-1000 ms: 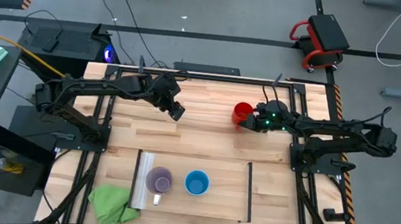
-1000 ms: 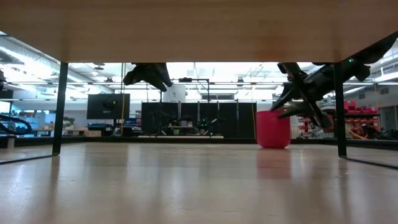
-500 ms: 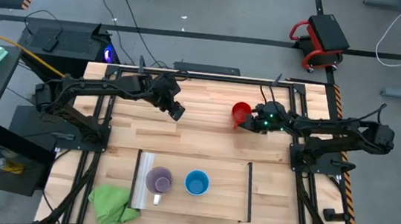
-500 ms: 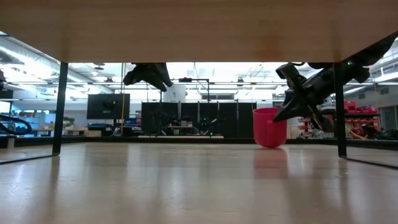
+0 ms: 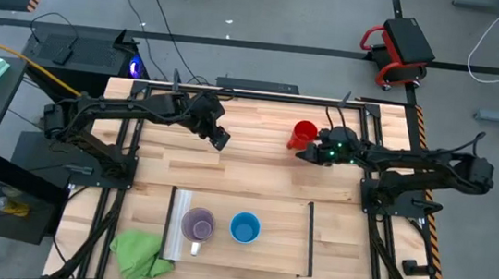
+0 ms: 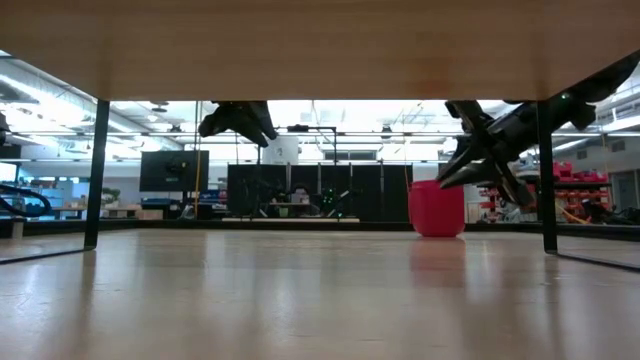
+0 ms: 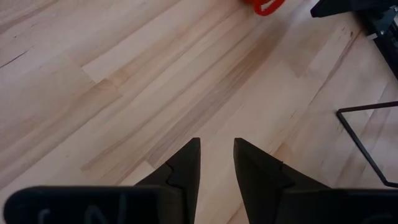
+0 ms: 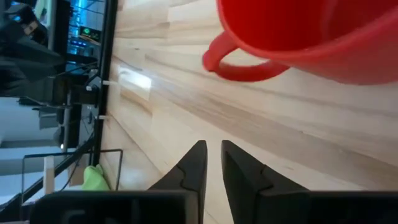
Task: Stack small to large cups/mugs on shelf
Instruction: Put the red mug on the shelf
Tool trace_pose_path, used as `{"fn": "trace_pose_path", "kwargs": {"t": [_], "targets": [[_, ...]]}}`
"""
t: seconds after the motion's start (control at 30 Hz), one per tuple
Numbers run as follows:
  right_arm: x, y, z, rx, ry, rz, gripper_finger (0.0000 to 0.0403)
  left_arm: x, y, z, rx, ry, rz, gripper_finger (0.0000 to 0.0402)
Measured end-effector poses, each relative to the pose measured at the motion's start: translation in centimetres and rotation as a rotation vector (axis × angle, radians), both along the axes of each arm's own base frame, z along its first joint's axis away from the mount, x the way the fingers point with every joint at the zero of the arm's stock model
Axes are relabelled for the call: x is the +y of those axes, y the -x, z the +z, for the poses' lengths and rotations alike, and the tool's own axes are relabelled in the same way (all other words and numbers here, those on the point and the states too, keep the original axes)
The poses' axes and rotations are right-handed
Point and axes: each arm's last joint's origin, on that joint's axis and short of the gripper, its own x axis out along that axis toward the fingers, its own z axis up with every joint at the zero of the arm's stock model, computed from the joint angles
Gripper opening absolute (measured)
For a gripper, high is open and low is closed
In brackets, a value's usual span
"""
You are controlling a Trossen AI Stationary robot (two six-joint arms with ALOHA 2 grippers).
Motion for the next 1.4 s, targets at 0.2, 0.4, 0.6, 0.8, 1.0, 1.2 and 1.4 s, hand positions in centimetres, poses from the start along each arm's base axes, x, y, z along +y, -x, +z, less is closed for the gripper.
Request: {"fn": "trace_pose_path", "kwargs": {"t": [0.2,0.4,0.6,0.8,1.0,1.2,1.4], "targets": [[0.1,0.1,1.5,-0.056,0.018,0.013,0.0059,0.2,-0.4,0.4,-0.056,-0.022,0.0,0.0105],[-0.1,0.2,5.5,0.005,0.073,-0.052,0.0044,1.1,-0.8,1.1,-0.153,-0.06,0.024,0.0105],[-0.1,2.0,10.5,0.384,0.236,-0.137,0.0007,4.0,0.0,1.7,-0.233,-0.067,0.092,0.0105],[-0.8,1.8,11.8,0.495,0.222,-0.155,0.0008,6.8,0.3,2.1,-0.286,-0.017,0.053,0.0105],[-1.9,1.1,9.2,0.64,0.187,-0.156,0.0004,7.2,-1.0,1.4,-0.283,0.028,-0.05,0.0105],[-3.4,0.3,7.6,0.69,0.113,-0.178,0.0002,7.3,-1.2,0.8,-0.258,0.036,-0.056,0.0105],[-4.5,-1.1,5.5,0.74,0.081,-0.164,0.0002,7.1,-1.1,0.6,-0.23,0.036,-0.075,0.0105]]}}
